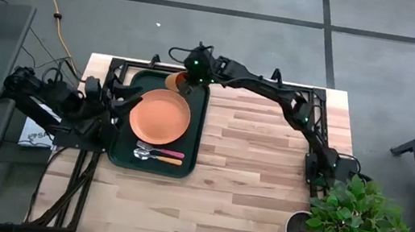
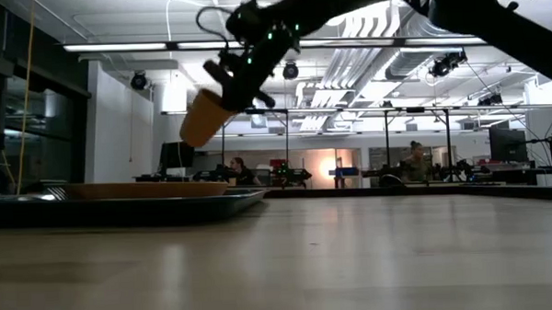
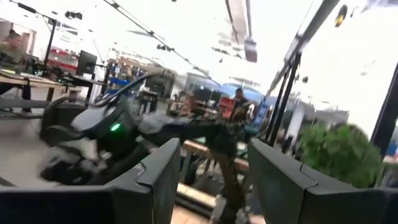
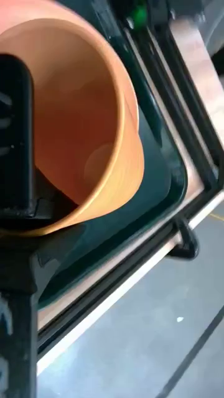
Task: Pick and place plate/cup/fork/spoon on tray
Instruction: Put the orange cup on the black serving tray to the top right of the orange plate
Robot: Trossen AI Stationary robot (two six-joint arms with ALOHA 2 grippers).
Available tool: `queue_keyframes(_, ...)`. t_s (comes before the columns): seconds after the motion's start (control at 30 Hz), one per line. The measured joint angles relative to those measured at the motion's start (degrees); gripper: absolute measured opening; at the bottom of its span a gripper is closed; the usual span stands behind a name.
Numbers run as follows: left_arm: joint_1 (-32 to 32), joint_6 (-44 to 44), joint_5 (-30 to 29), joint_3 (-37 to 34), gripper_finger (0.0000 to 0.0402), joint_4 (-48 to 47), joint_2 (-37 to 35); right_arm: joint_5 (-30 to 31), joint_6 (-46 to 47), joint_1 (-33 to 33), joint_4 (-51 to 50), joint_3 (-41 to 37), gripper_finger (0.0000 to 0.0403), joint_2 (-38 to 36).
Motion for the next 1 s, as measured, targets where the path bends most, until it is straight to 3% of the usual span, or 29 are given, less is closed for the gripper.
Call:
queue_keyframes(0.17,0.0,-3.2,0.0,0.0,0.0172,2.9,0.0,0.1,3.5,-2.1,5.7,-0.7,0.0000,3.8)
queue_keyframes(0.33,0.0,-5.4,-0.5,0.0,0.0172,3.2,0.0,0.2,1.9,-3.6,-0.1,-0.7,0.0000,4.8)
queue_keyframes(0.53,0.8,-1.0,-10.8,0.6,0.0172,1.0,5.1,-1.2,-5.5,-4.1,-8.9,-0.4,0.0000,-0.2)
queue_keyframes(0.63,3.4,-1.4,-13.0,4.9,0.0172,-8.1,9.9,-1.8,-6.7,-3.9,-12.7,-0.3,0.0000,-3.1)
queue_keyframes(0.73,7.3,-6.3,-14.3,11.7,0.0172,-25.5,15.0,-0.9,-6.1,-4.1,-13.6,-0.3,0.0000,-5.1)
queue_keyframes(0.87,13.8,-18.4,-9.8,18.5,0.0176,-45.0,22.2,2.5,-4.0,-3.8,-13.8,-0.2,0.0000,-6.4)
queue_keyframes(1.0,19.8,-26.2,-3.3,18.9,0.0198,-47.7,26.9,3.5,-3.6,-2.3,-13.8,-0.5,0.0000,-6.0)
